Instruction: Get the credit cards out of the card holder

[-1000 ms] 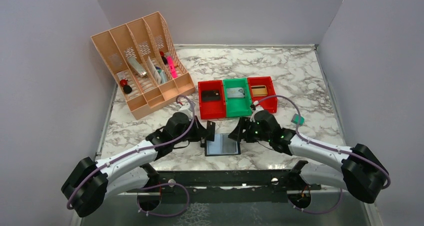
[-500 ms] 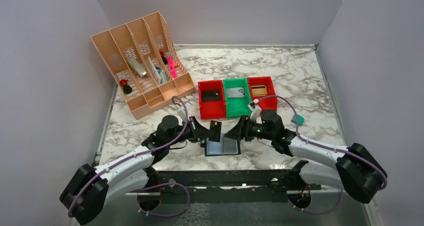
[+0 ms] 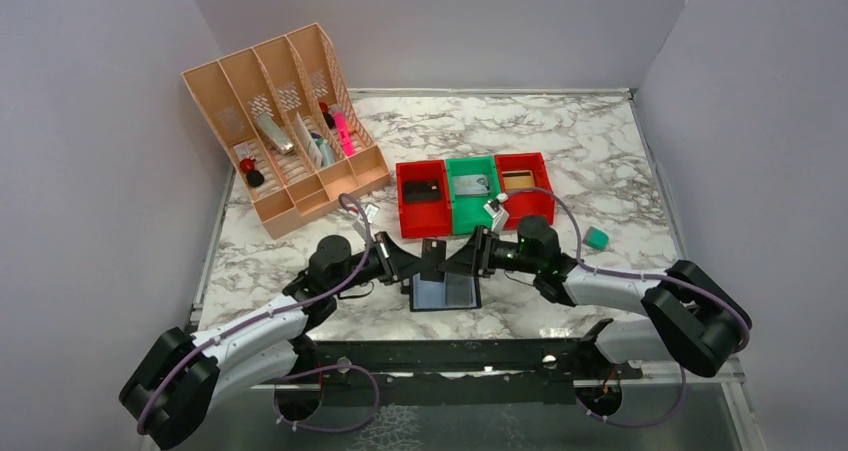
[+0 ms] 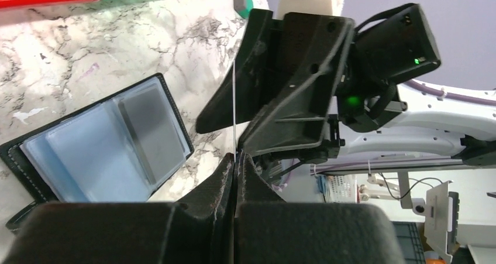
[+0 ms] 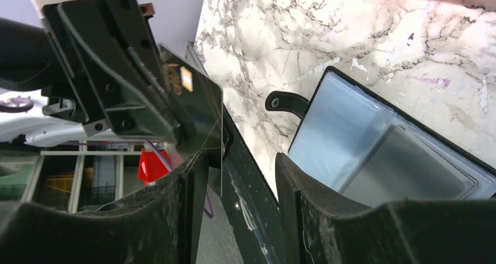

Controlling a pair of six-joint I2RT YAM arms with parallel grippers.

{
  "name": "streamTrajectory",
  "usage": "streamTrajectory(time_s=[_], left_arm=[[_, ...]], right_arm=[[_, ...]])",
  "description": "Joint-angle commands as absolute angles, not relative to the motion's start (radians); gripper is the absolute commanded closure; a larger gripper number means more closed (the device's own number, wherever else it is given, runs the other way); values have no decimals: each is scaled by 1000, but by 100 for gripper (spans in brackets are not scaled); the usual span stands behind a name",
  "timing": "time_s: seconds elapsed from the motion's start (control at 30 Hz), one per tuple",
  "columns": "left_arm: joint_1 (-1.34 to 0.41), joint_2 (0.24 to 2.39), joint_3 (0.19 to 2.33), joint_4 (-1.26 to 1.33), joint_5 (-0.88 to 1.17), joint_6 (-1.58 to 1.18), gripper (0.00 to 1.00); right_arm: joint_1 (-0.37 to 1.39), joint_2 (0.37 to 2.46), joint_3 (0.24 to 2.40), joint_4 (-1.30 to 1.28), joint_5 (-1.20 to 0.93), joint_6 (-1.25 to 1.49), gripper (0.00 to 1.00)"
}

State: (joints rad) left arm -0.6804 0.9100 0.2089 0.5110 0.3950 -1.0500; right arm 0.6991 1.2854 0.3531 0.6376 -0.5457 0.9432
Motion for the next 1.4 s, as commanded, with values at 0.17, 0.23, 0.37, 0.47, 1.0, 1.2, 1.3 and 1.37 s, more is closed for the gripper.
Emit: streamTrajectory(time_s=[0.17,0.23,0.37,0.47,1.0,1.2,1.3,1.37], left_arm=[[-675,966,186,660,475,-1105,100],[-675,957,168,671,458,-1117,100],[-675,942,149,671,423,-1127,100],[-675,959,163,672,442,-1116,100],[-675,957,174,675,438,-1115,100],[-675,982,210,676,438,-1089,100],[-675,1003,215,676,476,-1074,100],[-675,997,201,676,482,-1078,100]], right_arm=[[696,1382,349,899,-584,1047,61],[696,1371,355,879,-586,1033,62],[695,1353,360,849,-590,1039,66],[693,1328,352,828,-582,1062,67],[693,1292,299,853,-649,1136,69],[693,1282,288,863,-633,1145,78],[693,1281,299,862,-630,1147,83],[692,1278,305,857,-627,1144,85]])
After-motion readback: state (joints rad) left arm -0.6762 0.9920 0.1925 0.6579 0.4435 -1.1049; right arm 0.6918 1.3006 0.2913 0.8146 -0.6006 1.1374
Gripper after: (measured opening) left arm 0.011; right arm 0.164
